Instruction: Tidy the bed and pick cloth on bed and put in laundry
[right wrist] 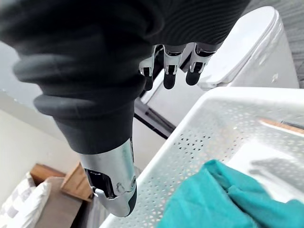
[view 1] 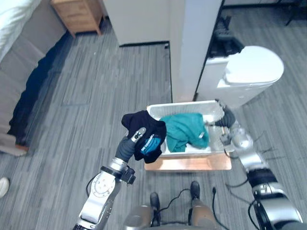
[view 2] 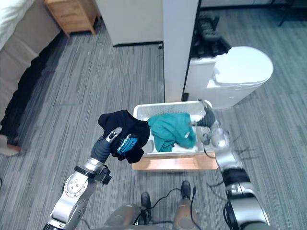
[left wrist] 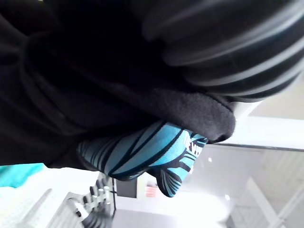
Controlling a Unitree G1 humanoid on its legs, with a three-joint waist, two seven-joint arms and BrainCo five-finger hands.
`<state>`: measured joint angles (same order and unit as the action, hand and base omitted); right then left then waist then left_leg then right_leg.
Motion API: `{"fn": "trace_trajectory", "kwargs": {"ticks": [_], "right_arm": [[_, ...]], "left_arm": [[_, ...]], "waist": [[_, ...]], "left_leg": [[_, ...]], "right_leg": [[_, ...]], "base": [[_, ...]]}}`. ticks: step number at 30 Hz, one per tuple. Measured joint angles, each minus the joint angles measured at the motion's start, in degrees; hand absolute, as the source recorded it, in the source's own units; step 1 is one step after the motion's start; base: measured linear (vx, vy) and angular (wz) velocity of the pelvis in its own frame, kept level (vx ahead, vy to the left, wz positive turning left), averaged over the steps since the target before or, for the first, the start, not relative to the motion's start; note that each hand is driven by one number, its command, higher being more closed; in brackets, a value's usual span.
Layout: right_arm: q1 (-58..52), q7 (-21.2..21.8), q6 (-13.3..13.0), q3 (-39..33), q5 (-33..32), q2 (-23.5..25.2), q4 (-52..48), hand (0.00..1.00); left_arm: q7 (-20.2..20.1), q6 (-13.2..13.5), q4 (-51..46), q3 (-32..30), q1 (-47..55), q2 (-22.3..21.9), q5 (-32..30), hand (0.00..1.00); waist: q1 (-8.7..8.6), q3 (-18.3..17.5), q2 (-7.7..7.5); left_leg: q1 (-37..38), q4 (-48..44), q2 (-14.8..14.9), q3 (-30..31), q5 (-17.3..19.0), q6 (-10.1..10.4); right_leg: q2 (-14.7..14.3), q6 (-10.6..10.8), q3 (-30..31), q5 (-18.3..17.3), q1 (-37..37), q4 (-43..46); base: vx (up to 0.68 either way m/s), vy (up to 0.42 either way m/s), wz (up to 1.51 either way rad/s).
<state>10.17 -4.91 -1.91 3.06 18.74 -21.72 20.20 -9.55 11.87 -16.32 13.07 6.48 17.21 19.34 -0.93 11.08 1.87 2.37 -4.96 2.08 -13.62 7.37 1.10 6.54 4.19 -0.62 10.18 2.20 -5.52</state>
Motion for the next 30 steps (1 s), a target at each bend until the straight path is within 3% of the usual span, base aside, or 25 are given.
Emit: {"fn": "trace_trajectory", "kwargs": {"ticks": [4,8,10,16,18,22,25,30], "right_arm": [[-8.43,-0.6,0.73,-0.06,0.43,1.64,-4.35,0.0],[-11.26,-0.46,0.92,0.05,0.44,2.02,-4.83,0.0],[-12.27,0.02,0.92,0.44,0.41,2.23,-4.91,0.0],[-13.48,0.26,1.18,2.44,0.34,2.81,-4.92,0.0],[-13.5,0.25,1.23,2.44,0.28,3.32,-4.92,0.0],[-13.5,0.21,1.37,2.4,-0.22,3.49,-4.92,0.0],[-11.14,0.12,1.38,2.34,-0.59,3.56,-4.92,0.0],[-6.6,0.18,2.12,2.38,-2.49,3.55,-4.93,0.0]], "left_arm": [[4.69,-0.05,0.15,-1.0,-8.04,0.28,-0.06,1.0],[8.96,-0.44,5.7,-2.1,-17.26,1.45,-0.35,1.0],[12.66,-2.31,13.17,-2.25,-24.04,2.08,-1.6,1.0],[17.42,-4.78,30.75,-1.81,-32.49,3.17,-4.3,1.0],[17.79,-5.18,33.98,-1.62,-32.89,3.68,-4.39,1.0],[18.4,-6.16,38.13,0.11,-33.81,3.79,-5.56,1.0],[17.72,-7.7,41.97,2.63,-37.11,3.65,-6.08,1.0],[13.75,-9.5,45.63,7.98,-36.22,0.51,-8.25,1.0]], "waist": [[-1.73,-2.83,-2.07],[-3.95,-4.65,-2.43],[-4.72,-5.3,-2.71],[-7.06,-5.9,-3.38],[-7.86,-5.86,-3.45],[-7.71,-4.97,-4.78],[-7.7,-1.58,-5.57],[-7.78,2.85,-4.28]], "left_leg": [[1.71,0.59,0.33,-2.55,0.88,0.32],[2.84,1.11,0.47,-4.13,0.69,0.63],[4.38,2.23,0.55,-5.67,0.4,1.08],[5.06,3.09,0.72,-7.46,0.27,1.26],[5.05,3.18,0.73,-7.88,0.33,1.29],[3.17,2.82,0.63,-9.37,0.45,1.15],[1.45,1.76,0.68,-9.97,0.93,0.94],[-1.84,-2.71,1.6,-10.43,3.83,0.75]], "right_leg": [[-0.53,-0.37,2.6,-0.98,-0.12,-0.08],[-0.85,-0.38,3.86,-0.95,-0.14,0.09],[-1.34,-0.35,5.22,-0.95,-0.28,0.3],[-1.78,0.32,6.68,-0.38,0.16,0.25],[-1.86,0.44,7.02,-0.21,0.39,0.27],[-2.05,0.51,8.76,0.59,3.17,0.43],[-2.08,0.52,9.73,1.83,4.89,0.91],[-2.37,0.6,10.91,1.9,7.23,2.24]], "base": [[-0.12,-0.044,-0.34],[-0.07,-0.025,-0.23],[-0.06,-0.022,-0.33],[-0.02,-0.017,-0.15],[-0.01,-0.003,-0.17],[-0.01,-0.01,-0.19],[-0.05,-0.014,-0.11],[-0.03,-0.01,-0.08]]}}
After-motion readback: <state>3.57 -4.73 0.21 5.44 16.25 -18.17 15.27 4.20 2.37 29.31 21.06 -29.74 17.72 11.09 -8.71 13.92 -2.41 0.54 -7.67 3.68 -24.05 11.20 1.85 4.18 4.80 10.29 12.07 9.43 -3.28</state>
